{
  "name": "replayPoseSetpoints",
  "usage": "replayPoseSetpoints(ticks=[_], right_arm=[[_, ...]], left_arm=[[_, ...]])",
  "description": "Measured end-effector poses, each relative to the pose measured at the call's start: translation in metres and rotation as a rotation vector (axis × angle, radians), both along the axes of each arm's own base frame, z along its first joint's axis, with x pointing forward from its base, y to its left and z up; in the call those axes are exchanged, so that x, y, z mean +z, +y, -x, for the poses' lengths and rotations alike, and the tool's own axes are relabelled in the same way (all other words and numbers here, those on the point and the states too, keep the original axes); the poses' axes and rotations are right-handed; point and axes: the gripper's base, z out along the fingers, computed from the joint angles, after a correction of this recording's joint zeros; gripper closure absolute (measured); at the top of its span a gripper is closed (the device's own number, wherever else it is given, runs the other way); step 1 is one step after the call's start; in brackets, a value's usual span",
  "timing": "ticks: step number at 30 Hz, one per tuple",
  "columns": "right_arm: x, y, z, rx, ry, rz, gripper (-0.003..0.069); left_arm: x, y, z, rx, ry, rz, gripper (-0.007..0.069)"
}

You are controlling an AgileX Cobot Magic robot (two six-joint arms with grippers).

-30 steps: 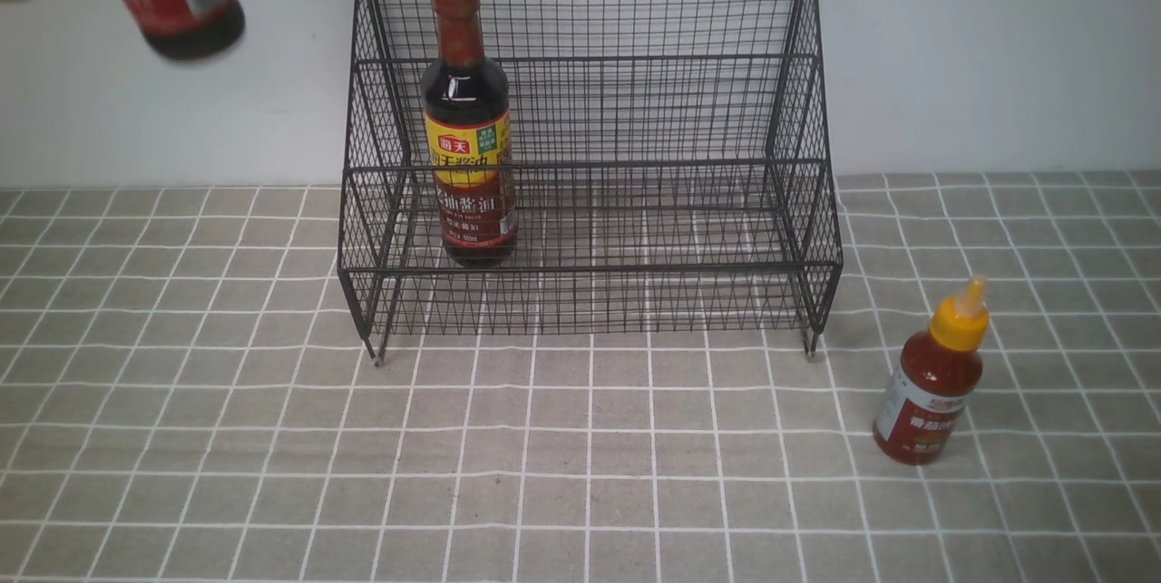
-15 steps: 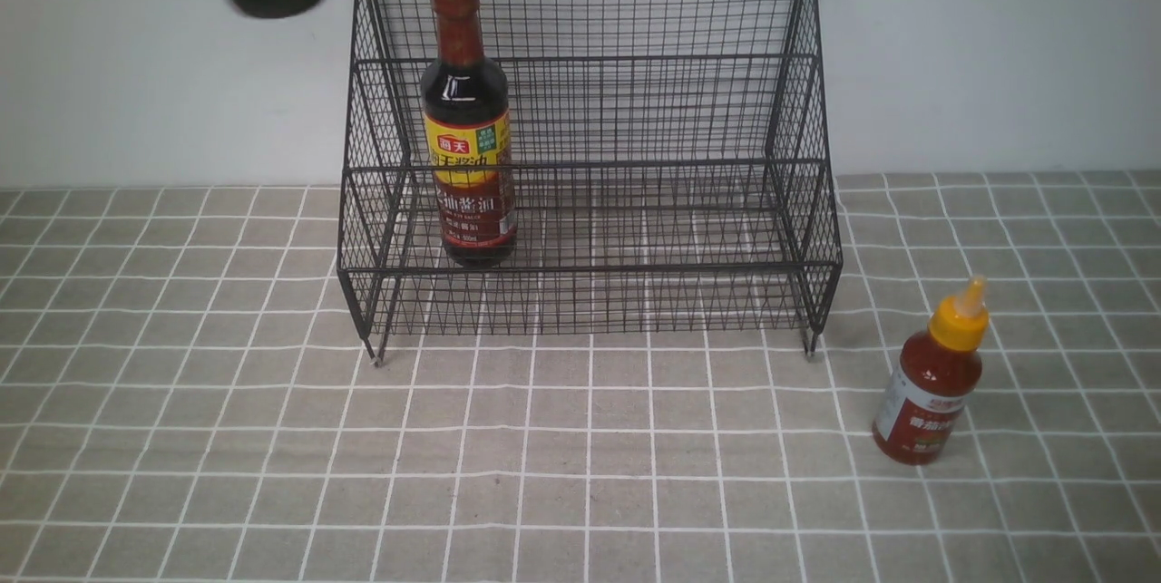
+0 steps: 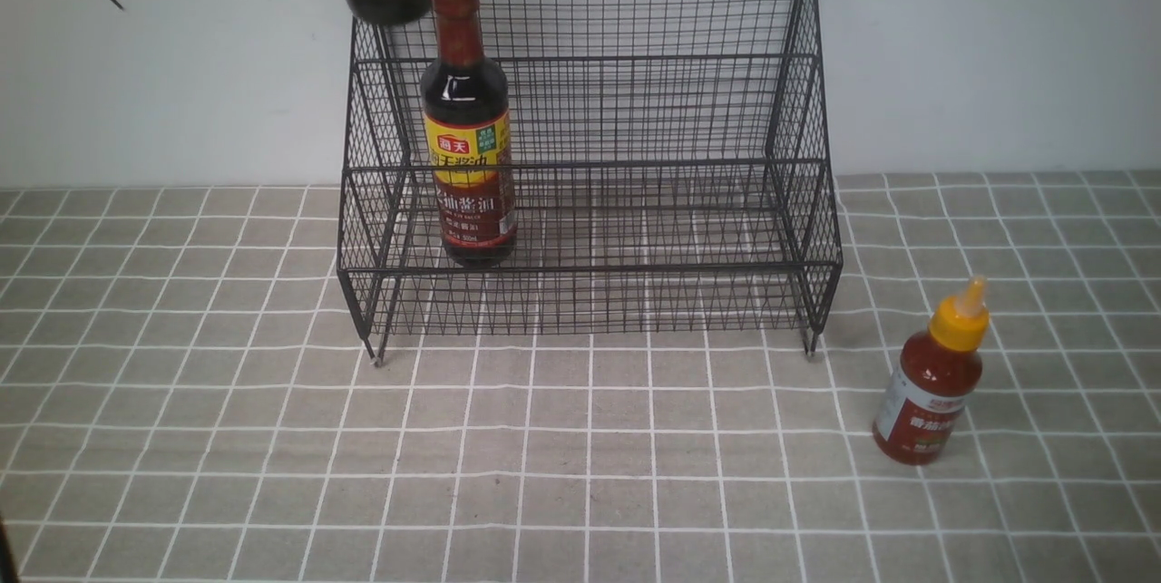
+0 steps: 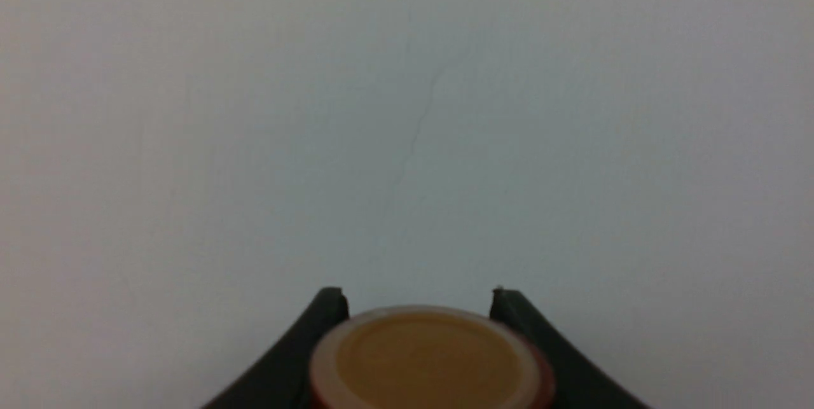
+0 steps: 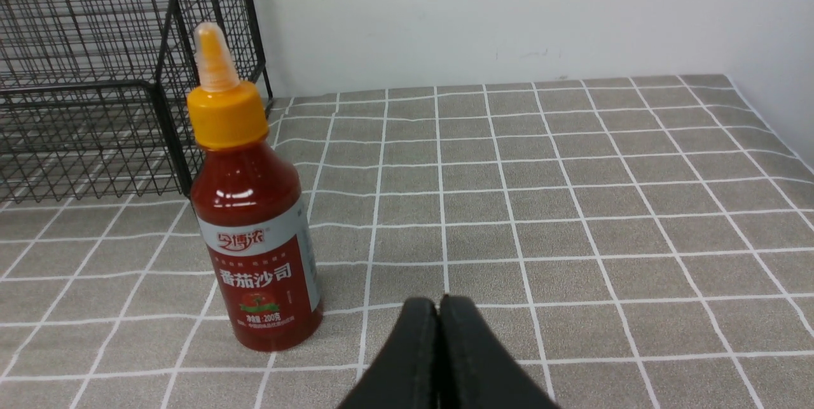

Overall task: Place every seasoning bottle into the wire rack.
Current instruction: Use the left arm to put the condiment bottle back on the shelf

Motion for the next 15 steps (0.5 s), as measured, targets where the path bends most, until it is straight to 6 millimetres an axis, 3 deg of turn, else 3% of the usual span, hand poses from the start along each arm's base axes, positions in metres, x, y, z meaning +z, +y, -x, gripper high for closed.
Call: replayPoseSetpoints(ticks=[4,15], right_arm=[[0.0,0.0,0.0,0.0,0.0,0.0,0.0673],[0.0,0.0,0.0,0.0,0.0,0.0,0.0673]], left_arm=[[-0.0121,-0.0001,-0.0077,0.009,0.026,0.006,0.0368],[-0.012,-0.0011,-0.0079,0.011,0.026,0.031,0.0368]])
